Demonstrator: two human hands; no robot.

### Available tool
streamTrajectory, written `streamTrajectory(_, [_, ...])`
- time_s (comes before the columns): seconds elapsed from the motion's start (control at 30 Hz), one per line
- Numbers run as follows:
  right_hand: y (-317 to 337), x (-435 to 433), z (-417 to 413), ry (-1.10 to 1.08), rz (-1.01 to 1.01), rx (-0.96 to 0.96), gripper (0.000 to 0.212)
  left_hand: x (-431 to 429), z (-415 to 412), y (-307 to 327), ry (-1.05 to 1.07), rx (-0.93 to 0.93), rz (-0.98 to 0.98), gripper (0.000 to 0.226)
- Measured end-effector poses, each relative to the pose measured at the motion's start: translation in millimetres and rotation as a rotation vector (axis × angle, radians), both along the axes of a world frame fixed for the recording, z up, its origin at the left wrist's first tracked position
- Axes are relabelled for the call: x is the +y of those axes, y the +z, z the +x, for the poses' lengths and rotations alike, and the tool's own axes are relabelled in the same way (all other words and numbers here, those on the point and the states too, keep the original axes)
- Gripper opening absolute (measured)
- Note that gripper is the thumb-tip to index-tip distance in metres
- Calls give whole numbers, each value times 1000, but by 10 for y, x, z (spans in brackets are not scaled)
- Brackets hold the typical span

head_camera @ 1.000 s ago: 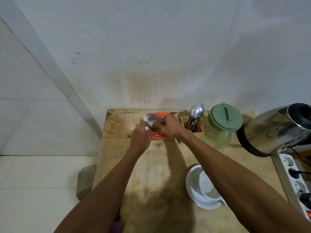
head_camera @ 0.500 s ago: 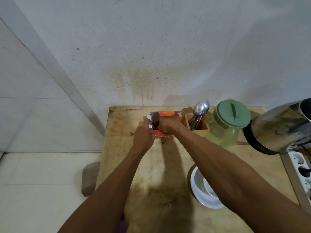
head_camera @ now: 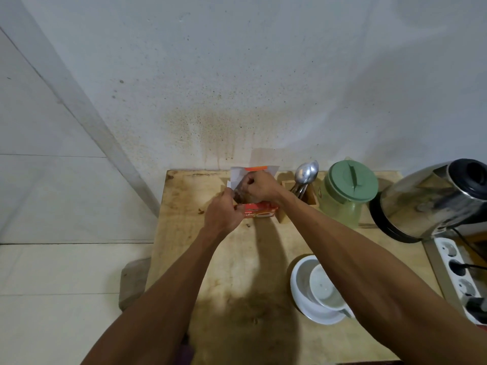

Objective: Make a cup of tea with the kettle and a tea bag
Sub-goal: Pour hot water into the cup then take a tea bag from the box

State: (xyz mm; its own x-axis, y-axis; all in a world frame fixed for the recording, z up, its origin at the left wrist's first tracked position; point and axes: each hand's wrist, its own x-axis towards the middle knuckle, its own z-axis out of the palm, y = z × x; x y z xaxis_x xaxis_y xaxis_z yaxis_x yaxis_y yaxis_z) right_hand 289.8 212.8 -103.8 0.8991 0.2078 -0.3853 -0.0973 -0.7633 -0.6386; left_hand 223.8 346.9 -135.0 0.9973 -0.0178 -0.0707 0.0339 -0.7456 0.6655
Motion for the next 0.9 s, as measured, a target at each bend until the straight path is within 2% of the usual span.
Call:
streamTrajectory(0.13, [163,-91,-67,-96,154,28,25,15,26,-65,-12,10,14,31])
streamTrajectory(0.3, [324,-187,-183,-279,365,-7,10,-42,4,-52,-5,-41,49,36])
streamTrajectory(0.5, [506,-270,-356,-328,549,31,18,-137,14,21,7,-52,91,49])
streamTrajectory(0.63, [632,-315,-422,-328,625,66,26,-99,4,-13,-49,-104,148,37])
streamTrajectory(0.77, [727,-379,-506,-307,600,82,31,-83,-29,-8,-90,-108,185,35])
streamTrajectory(0.9, [763,-465,-573,-285,495,77,20,-115,-41,126,-8,-33,48,35])
